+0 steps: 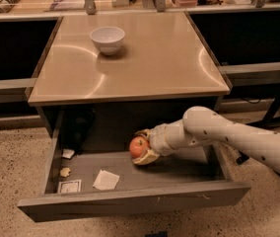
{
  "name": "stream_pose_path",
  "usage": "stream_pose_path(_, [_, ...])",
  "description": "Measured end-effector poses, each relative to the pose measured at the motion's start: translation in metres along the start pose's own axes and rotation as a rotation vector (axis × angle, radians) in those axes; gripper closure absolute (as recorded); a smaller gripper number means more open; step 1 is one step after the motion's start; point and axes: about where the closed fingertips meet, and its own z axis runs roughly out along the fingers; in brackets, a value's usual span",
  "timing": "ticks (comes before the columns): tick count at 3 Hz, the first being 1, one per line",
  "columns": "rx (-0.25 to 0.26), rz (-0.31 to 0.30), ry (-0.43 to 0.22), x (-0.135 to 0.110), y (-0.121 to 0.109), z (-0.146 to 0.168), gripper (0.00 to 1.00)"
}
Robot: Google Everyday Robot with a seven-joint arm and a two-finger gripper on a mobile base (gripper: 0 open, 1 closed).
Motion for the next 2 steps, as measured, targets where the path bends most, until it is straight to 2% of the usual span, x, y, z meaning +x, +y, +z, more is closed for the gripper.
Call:
stream_pose_path(1, [0.000,0.000,0.000,0.0000,0.0000,0.0000,0.12])
stream_pose_path(2, [0.000,0.000,0.000,0.0000,0.0000,0.0001,0.00])
